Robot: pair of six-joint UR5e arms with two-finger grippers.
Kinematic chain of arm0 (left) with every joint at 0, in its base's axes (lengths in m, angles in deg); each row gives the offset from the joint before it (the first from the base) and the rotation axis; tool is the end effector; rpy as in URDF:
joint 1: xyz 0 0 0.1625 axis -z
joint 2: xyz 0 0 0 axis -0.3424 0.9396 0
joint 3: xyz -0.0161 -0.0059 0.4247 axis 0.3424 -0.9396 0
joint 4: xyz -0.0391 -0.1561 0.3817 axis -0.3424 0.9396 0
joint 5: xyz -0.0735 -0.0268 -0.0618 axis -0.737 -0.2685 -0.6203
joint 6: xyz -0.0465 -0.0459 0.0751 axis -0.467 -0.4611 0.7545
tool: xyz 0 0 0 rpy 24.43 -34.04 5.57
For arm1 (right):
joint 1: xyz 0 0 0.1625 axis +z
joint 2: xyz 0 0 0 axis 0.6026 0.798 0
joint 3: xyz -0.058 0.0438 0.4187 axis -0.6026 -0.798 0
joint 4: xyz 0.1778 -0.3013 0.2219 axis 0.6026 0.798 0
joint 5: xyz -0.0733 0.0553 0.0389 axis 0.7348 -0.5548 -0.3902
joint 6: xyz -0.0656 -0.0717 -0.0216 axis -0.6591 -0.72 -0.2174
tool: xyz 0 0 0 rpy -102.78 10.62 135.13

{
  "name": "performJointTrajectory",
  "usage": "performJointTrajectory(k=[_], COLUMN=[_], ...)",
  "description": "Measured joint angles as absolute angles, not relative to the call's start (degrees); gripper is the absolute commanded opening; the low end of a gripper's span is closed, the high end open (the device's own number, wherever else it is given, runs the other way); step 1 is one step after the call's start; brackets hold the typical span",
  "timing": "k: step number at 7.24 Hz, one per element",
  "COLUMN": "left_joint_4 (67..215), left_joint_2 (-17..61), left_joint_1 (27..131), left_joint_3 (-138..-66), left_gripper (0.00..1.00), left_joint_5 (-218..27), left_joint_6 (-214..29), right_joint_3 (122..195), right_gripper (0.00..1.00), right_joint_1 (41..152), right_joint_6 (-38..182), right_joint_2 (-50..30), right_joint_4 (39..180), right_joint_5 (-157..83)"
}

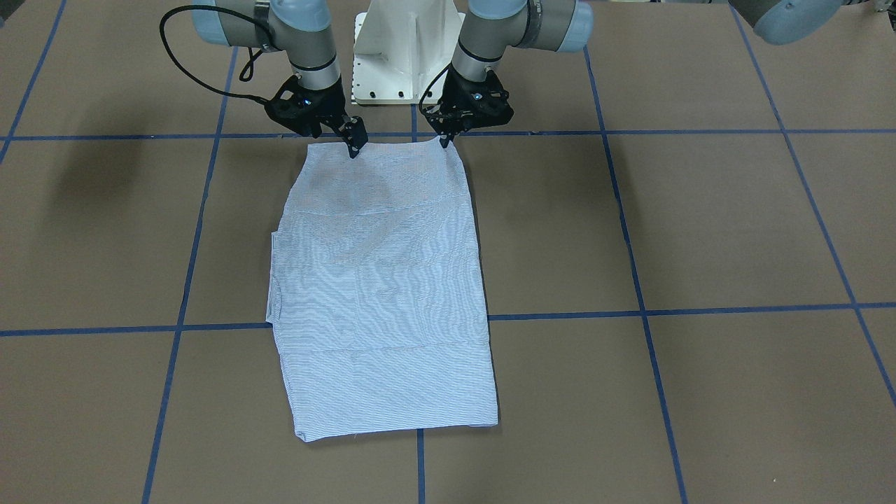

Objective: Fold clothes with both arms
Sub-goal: 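Lower both grippers onto the near shirt corners and close them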

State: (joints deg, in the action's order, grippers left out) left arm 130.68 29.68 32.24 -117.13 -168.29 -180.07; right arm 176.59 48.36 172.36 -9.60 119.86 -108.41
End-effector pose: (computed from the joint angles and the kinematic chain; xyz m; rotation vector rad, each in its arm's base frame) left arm 0.5755 -0.2537 0.2352 -0.0687 1.0377 -0.3543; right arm -0.5440 -0.2362 0.3114 -0.1833 -0.7507 0.6010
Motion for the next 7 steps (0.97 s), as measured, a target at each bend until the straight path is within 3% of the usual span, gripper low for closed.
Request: performJointTrajectory(k=[3, 7], left_joint_4=[130.7, 130.7], left_joint_2=[29.6, 29.6], left_joint_1=[32.2, 32.3], left_joint_3=[-117.2, -117.3], left_gripper=[0.0, 0.0], left_joint_5=[-168.3, -168.2], left_joint_6=[-180.1, -180.1], right_joint_3=[176.7, 176.5], right_gripper=[0.87, 0.88], right_joint_1=[48.3, 48.8], right_joint_6=[172.3, 171.9], right_joint_2=[-10.0, -10.0], right_joint_4=[120.6, 120.6], right_joint_5=[-108.4, -108.4])
